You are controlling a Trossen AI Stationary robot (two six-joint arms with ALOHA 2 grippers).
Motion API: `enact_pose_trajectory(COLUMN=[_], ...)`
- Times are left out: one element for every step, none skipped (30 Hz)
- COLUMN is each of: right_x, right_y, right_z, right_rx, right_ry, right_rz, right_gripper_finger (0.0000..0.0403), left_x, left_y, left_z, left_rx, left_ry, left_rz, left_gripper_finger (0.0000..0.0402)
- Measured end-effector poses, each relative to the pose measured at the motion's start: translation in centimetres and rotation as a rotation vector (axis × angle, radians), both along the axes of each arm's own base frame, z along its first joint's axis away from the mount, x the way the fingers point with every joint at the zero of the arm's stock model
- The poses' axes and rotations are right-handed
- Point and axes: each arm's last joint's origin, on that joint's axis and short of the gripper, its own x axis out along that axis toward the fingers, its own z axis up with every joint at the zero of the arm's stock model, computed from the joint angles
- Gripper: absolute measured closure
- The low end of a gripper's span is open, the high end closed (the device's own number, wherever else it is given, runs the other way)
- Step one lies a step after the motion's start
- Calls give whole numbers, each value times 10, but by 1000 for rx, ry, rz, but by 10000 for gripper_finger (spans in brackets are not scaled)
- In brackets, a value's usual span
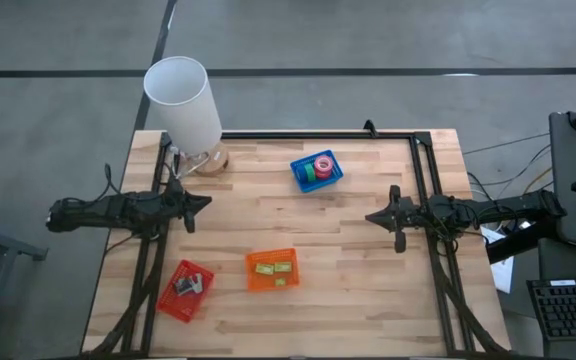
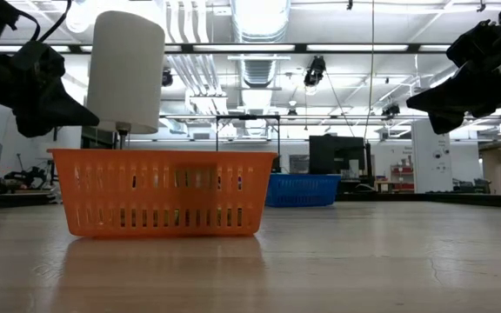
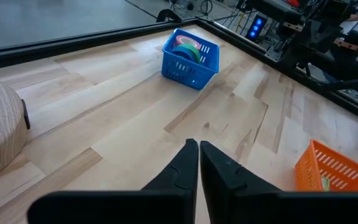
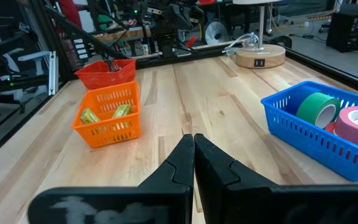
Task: Pick and place Stapler, Stapler remover, tape
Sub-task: Return to Home Position
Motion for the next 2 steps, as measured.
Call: enact_pose_trajectory(right_x=[0, 0], right_y=[0, 0], right_z=[0, 0], right_rx=[0, 0], right_ry=[0, 0], right_rz=[0, 0], right_gripper_finger=[394, 394], left_x=[0, 0], left_y=[0, 0], left_z=[0, 0], left_rx=[0, 0], left_ry=[0, 0], left_rz=[0, 0], left_gripper_finger=[381, 380])
